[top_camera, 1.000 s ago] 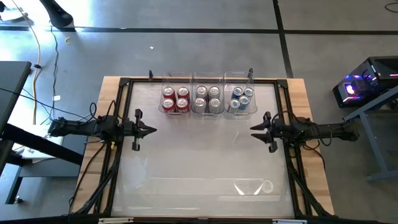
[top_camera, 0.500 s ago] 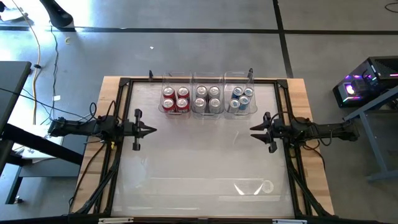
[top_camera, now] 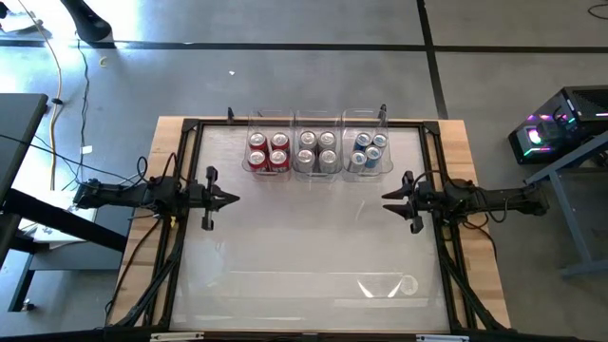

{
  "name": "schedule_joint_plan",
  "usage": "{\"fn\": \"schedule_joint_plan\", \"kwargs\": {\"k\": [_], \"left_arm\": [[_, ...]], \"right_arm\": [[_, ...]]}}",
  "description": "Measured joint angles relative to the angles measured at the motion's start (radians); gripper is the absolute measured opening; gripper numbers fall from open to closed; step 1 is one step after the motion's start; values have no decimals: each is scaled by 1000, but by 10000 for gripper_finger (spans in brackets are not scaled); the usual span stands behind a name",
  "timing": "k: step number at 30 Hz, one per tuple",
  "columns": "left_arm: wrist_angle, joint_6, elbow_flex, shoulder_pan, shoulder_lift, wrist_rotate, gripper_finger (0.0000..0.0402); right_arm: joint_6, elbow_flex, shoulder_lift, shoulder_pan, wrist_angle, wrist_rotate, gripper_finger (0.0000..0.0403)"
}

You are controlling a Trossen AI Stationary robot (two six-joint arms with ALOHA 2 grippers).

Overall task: Sort soda cans
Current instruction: Return to Home Position

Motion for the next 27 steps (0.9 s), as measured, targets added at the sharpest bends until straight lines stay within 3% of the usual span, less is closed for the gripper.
{"fn": "schedule_joint_plan", "kwargs": {"k": [27], "left_arm": [[0,10,0,0,0,0,1]], "right_arm": [[0,0,0,0,0,0,132]]}}
